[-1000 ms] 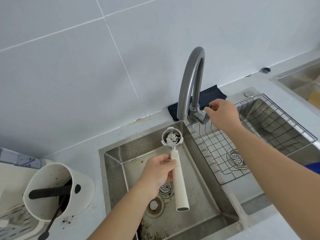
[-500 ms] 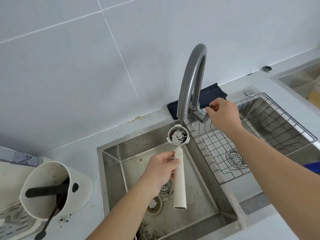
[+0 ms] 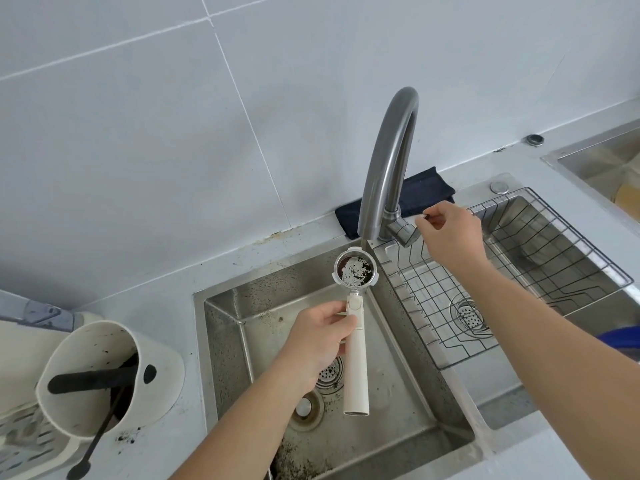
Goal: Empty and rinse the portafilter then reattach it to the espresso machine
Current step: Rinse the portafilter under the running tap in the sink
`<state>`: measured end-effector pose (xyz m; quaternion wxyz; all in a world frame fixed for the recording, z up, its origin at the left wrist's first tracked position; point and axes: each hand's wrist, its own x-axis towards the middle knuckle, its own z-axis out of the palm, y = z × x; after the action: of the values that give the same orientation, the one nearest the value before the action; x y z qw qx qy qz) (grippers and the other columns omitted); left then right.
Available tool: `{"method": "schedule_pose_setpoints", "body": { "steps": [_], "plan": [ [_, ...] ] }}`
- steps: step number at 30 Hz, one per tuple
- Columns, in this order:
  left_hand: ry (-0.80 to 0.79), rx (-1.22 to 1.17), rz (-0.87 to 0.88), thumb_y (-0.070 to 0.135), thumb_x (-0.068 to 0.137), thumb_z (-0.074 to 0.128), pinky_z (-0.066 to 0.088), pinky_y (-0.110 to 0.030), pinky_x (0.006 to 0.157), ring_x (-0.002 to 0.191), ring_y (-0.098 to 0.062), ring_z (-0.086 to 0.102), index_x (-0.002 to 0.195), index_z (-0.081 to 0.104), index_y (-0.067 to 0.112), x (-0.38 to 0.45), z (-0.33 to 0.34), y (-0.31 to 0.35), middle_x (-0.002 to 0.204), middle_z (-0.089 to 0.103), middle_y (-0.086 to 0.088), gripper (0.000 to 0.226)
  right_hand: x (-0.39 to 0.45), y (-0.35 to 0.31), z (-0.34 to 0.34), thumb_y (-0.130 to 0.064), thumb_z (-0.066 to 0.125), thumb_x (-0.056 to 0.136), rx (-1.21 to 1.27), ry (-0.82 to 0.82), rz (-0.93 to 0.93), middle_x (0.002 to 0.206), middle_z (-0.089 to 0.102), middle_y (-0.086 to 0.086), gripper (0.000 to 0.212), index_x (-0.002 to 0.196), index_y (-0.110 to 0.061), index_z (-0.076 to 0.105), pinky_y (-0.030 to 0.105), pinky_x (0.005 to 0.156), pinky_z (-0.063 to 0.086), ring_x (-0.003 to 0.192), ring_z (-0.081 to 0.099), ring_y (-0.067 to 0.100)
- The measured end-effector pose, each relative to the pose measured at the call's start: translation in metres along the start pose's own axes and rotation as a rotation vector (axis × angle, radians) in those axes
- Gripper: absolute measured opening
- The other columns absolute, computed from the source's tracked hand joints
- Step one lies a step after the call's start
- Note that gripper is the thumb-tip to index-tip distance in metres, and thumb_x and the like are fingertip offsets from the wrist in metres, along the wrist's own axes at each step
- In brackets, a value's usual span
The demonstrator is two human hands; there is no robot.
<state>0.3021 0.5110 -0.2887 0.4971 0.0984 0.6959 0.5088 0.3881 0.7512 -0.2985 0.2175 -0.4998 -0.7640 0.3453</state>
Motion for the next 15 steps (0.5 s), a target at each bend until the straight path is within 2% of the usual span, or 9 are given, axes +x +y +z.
{"method": "schedule_pose_setpoints", "body": {
  "steps": [7,15],
  "plan": [
    [0.013,0.038,0.013,0.007,0.089,0.063,0.056,-0.037,0.078,0.08,-0.017,0.068,0.101,0.072,0.021,0.0013,-0.0009,-0.0028,0.087,0.076,0.001,0.02,-0.0035,0.0012,0.0002,-0.026,0.062,0.092,0.039,0.004,0.017,0.086,0.068,-0.004,0.018,0.103,-0.014,0.068,0.023,0.071,0.045,0.083,0.064,0.014],
    [0.026,0.068,0.01,0.009,0.089,0.064,0.056,-0.044,0.085,0.083,-0.02,0.067,0.107,0.072,0.017,0.0024,-0.0029,-0.0032,0.092,0.077,-0.002,0.021,-0.0054,0.0006,-0.0007,-0.025,0.063,0.092,0.053,0.013,0.009,0.086,0.069,-0.003,0.015,0.1,-0.015,0.068,0.023,0.071,0.046,0.083,0.065,0.014]
  ]
}}
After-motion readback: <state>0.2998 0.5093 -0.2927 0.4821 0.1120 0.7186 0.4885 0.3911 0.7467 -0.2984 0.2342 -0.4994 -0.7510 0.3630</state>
